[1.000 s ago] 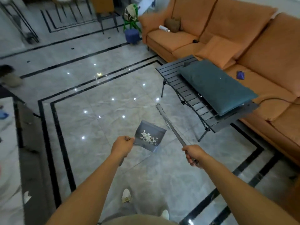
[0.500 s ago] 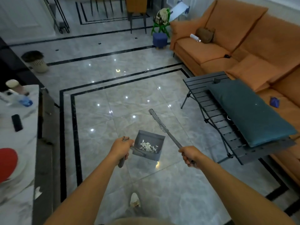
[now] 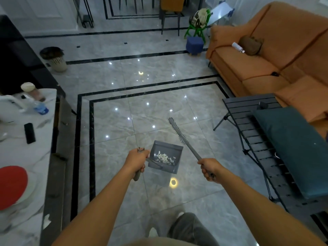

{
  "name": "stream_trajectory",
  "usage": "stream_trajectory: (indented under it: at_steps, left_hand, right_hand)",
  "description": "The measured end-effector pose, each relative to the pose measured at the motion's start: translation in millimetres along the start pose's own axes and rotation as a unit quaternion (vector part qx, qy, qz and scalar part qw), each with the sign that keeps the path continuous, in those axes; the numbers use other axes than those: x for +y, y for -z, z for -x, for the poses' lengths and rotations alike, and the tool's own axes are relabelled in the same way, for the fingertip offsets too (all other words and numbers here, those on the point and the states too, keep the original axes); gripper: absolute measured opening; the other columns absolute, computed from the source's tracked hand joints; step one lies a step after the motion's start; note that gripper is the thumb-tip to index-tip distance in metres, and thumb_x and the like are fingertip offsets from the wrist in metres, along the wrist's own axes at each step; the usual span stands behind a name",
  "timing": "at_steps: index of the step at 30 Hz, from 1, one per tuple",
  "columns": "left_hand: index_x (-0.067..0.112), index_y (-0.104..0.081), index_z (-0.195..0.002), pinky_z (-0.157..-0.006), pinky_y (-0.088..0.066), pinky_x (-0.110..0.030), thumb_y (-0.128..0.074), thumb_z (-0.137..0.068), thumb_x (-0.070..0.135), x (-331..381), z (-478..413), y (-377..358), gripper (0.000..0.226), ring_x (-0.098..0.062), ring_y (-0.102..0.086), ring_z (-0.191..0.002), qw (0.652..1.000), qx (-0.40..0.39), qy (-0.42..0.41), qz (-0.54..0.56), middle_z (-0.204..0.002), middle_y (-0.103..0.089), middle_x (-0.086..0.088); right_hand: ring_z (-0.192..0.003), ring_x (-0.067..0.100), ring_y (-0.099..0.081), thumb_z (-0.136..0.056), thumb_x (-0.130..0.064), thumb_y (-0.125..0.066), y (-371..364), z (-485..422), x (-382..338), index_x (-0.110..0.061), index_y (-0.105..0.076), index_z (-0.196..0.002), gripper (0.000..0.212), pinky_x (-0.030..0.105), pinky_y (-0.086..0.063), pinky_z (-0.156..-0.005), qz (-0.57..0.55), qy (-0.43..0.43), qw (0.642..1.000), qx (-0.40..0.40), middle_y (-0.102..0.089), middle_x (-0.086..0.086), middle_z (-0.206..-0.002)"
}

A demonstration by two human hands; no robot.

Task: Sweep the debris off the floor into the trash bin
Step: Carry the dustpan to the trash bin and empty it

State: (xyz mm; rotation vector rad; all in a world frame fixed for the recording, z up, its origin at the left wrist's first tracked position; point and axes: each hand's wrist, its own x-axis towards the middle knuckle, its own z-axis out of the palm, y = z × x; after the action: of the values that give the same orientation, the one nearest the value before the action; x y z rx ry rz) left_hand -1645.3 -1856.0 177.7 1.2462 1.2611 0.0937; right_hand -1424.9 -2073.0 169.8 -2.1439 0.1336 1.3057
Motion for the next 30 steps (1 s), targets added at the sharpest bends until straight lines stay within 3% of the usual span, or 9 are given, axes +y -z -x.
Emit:
stream_trajectory:
  at_steps: [16, 25, 30]
  left_hand:
    - [0.009, -0.057, -0.082, -0.044, -0.038, -0.023, -0.062, -0.098, 0.02, 152.2, -200.3, -1.0, 0.02, -0.019, -0.042, -0.043, 0.991, 0.111, 0.05, 0.047, -0.056, -0.046, -0.007]
    - [0.008, -0.06, -0.078, -0.049, -0.04, -0.028, -0.06, -0.095, 0.017, 244.6, -298.5, 12.1, 0.019, -0.022, -0.045, -0.049, 0.975, 0.2, 0.055, 0.085, -0.067, -0.051, -0.012]
    - [0.009, -0.061, -0.084, -0.043, -0.041, -0.027, -0.061, -0.095, 0.016, 287.2, -365.3, 38.1, 0.013, -0.02, -0.046, -0.05, 0.964, 0.223, 0.053, 0.137, -0.072, -0.054, -0.012]
  right_hand:
    - [-0.034, 0.015, -0.035, -0.1, -0.024, -0.054, 20.4, -182.8, -248.2, -0.015, -0.045, -0.067, 0.036, 0.02, -0.023, -0.038, 0.058, -0.002, 0.994, -0.089, -0.043, 0.003, -0.049]
    - [-0.035, 0.013, -0.035, -0.1, -0.027, -0.055, 39.1, -254.5, -395.2, -0.015, -0.048, -0.072, 0.031, 0.018, -0.024, -0.037, 0.1, 0.007, 0.99, -0.101, -0.044, 0.002, -0.049]
    - [-0.034, 0.015, -0.035, -0.1, -0.026, -0.054, 17.5, -293.6, -483.5, -0.013, -0.045, -0.069, 0.034, 0.021, -0.022, -0.04, 0.108, 0.028, 0.988, -0.107, -0.042, 0.004, -0.048]
